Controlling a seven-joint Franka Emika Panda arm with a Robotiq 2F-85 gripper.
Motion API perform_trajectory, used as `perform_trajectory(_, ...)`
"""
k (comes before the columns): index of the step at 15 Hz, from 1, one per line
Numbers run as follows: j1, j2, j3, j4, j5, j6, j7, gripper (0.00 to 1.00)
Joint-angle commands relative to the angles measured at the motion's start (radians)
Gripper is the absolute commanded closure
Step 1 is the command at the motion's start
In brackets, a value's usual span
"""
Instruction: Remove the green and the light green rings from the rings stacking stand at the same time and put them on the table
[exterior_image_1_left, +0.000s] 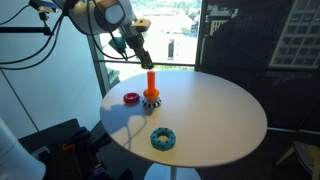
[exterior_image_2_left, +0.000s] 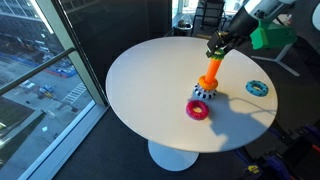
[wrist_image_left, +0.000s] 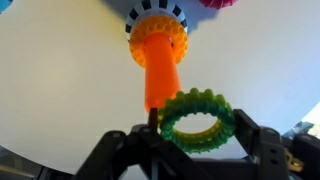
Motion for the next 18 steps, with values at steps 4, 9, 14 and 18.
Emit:
perform_trajectory(4, -0.028, -0.089, 0.087, -0.015, 0.182, -0.136, -0.203, 0.51)
perform_trajectory(9, -0.051, -0.085, 0.102, -0.017, 0.174, -0.191, -0.241, 0.51)
perform_trajectory(14, -0.076, -0.022, 0.112, -0.026, 0.148, -0.183, -0.227, 0.51)
perform_trajectory(18, -0.092, 0.028, 0.107, -0.04, 0.119, -0.176, -0.218, 0.51)
